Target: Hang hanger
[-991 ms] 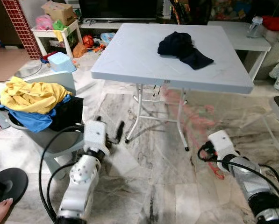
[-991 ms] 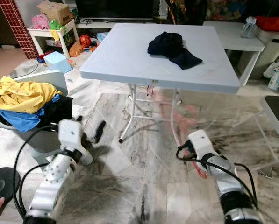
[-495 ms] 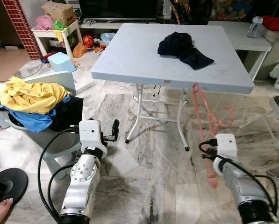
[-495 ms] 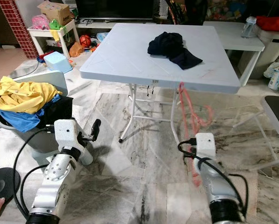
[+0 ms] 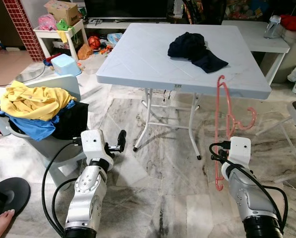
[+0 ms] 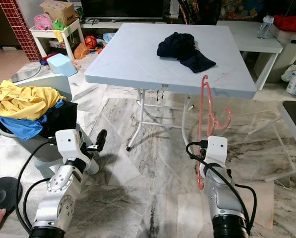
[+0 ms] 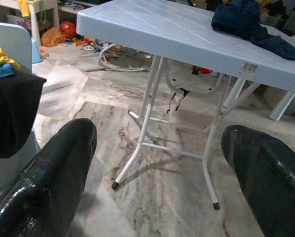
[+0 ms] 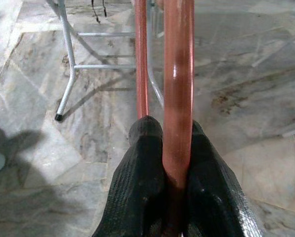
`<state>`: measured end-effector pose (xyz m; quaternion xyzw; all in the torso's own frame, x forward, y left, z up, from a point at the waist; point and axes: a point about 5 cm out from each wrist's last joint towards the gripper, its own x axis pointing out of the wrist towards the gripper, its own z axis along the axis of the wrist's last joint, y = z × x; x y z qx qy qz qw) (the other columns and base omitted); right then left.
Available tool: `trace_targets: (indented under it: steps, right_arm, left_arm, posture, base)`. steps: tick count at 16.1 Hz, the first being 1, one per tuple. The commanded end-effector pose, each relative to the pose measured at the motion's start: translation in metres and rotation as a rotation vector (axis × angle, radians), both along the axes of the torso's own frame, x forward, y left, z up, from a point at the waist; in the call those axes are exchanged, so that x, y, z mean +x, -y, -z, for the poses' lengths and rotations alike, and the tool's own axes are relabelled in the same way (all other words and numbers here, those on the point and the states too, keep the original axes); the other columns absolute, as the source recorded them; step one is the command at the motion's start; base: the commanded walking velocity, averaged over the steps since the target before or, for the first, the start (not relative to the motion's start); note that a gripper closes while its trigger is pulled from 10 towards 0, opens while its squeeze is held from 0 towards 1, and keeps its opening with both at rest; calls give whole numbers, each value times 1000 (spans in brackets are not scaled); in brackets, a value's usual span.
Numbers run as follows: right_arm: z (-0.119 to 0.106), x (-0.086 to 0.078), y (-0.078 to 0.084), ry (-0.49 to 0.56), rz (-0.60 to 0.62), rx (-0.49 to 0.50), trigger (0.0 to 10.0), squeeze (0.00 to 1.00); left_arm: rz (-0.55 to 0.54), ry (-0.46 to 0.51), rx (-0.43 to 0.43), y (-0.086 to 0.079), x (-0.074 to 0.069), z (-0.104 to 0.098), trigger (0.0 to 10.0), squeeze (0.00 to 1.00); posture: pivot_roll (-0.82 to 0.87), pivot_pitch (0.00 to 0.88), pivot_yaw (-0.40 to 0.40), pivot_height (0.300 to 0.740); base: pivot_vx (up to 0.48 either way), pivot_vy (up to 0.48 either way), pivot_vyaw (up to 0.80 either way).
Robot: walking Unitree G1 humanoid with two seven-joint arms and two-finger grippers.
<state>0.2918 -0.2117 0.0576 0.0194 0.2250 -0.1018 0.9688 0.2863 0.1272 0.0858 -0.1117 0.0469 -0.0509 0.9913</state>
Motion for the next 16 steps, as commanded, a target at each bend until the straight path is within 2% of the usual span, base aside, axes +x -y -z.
trace_targets:
  steps: [1,4,8,16]
  right_arm:
    - [-8,2,-1,45,21,21,10000,0]
    - [-9,2,-3,40,25,32,10000,0]
    - [-11,4,-3,44,28,31,10000,0]
    - [-11,5,-3,45,38,19,10000,0]
  left_arm:
    - [20,0,-21,5,3,-3,10000,0]
    - [37,-6,-28,7,3,-4,10000,0]
    - [44,-31,-64,8,4,-2,10000,0]
    - [47,-55,-90,9,7,-3,10000,0]
  posture:
    - [-132,0,23,740]
    - [-131,0,22,740]
    - [-132,0,25,740]
    - [-133,0,25,740]
  base:
    - [0,0,0]
    - [0,0,0]
    - [0,295,-627]
    - [0,454,-725]
